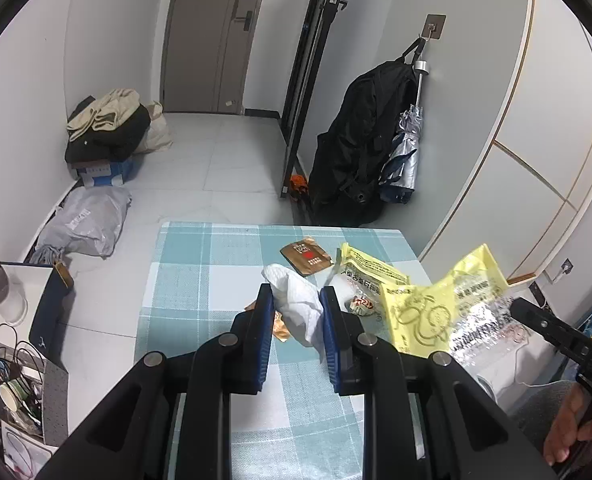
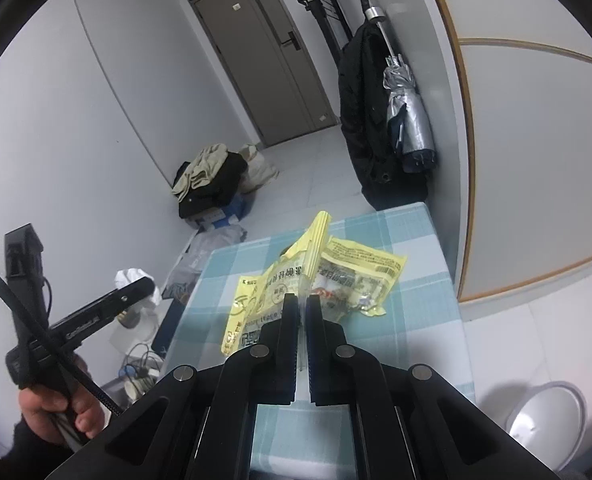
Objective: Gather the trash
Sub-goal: 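Lift the tissue with the left tool while right carries the yellow bag, then carry the tissue and yellow bag in both tools over the white bin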
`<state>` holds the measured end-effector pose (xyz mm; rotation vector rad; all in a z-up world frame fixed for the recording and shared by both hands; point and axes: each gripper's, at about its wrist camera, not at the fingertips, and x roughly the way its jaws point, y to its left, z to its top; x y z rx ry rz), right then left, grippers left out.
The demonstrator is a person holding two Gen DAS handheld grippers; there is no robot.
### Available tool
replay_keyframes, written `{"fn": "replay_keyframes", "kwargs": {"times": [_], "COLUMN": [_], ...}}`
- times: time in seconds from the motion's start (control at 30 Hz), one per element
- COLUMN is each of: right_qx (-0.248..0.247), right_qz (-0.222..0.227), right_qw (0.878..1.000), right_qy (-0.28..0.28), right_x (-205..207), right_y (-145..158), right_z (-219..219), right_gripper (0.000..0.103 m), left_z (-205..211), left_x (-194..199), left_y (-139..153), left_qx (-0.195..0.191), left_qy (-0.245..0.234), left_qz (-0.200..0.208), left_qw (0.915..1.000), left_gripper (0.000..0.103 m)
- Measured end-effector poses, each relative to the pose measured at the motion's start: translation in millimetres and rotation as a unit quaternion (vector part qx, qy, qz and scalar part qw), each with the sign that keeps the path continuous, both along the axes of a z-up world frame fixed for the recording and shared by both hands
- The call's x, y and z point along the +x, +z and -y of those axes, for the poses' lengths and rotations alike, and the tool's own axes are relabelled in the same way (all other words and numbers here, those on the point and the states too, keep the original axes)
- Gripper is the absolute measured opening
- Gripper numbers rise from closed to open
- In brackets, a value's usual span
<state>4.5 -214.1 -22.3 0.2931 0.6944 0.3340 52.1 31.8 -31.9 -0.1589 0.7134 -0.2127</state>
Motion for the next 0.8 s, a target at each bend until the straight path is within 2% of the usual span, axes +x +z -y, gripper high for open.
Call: {"fn": "replay_keyframes", "kwargs": {"times": [0.17, 0.23, 0.3, 0.47, 0.57, 0.8], "right_qx": [0.003, 0.009, 0.010, 0.014, 0.019, 0.039], "right_qz": [0.013, 0.020, 0.027, 0.051, 0.064, 0.084], "right_qw": [1.000, 1.000, 1.000, 0.999, 0.998, 0.995], "right_qy": [-0.002, -0.001, -0.002, -0.005, -0.013, -0.036], "right_x": [-13, -17, -22, -38, -49, -67], "right_y": [8, 13, 19, 35, 44, 63], "right_z": [3, 5, 8, 21, 34, 68], "right_gripper": [0.003, 0.003, 0.003, 0.003, 0.003, 0.003], "left_z": [0, 1, 3, 3, 18, 58], "left_x": [-3, -5, -10, -16, -22, -38], "left_y": [1, 6, 14, 28, 38, 62], "left_qx": [-0.004, -0.017, -0.005, -0.012, 0.005, 0.012], "left_qy": [0.010, 0.000, 0.004, 0.009, 0.003, -0.042], "left_qz": [0.004, 0.005, 0.017, 0.026, 0.046, 0.087], "left_qw": [0.9999, 0.9998, 0.9998, 0.9996, 0.9989, 0.9953], "left_gripper": [0.018, 0.018, 0.018, 0.018, 0.018, 0.018]}}
